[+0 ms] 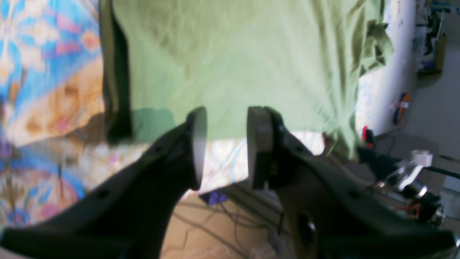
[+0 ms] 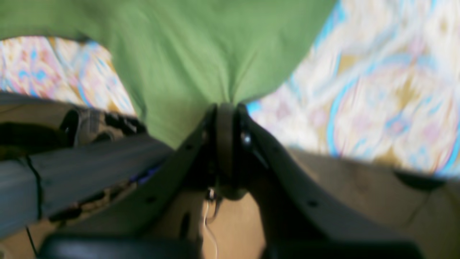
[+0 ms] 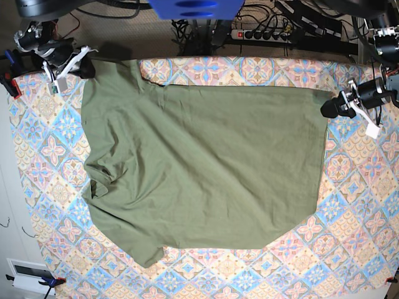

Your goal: Layout the t-shirt on the table in an organized manner, then fold the t-shirt properly

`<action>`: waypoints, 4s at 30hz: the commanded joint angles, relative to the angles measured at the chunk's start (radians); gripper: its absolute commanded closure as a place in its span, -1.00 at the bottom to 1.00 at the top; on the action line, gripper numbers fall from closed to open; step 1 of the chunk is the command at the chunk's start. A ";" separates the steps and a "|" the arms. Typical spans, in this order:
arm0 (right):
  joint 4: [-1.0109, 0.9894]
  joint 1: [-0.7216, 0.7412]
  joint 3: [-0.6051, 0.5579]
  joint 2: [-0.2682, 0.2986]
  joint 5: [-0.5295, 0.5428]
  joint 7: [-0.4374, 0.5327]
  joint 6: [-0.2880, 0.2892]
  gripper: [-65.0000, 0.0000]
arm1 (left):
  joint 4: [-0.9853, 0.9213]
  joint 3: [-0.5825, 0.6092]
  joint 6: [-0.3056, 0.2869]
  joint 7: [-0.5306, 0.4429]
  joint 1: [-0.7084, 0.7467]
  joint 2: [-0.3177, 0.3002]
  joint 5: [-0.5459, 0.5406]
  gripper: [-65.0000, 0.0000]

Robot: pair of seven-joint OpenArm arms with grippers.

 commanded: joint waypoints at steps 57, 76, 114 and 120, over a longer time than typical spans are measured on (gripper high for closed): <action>0.010 0.076 0.010 0.013 0.010 0.007 0.003 0.99 | -0.129 -0.079 -0.003 -0.004 0.024 0.207 0.323 1.00; 0.010 0.076 0.010 0.013 0.011 0.004 0.003 0.99 | -0.129 -0.096 -0.001 -0.004 0.099 0.092 0.168 -0.23; 0.011 0.102 0.064 0.019 0.014 -0.001 0.003 0.99 | -0.129 -0.125 -0.003 -0.004 -0.052 0.148 0.287 1.00; 0.008 0.242 0.186 0.019 0.031 -0.055 0.003 0.99 | -0.129 -0.177 -0.001 -0.004 -0.197 0.155 0.191 1.00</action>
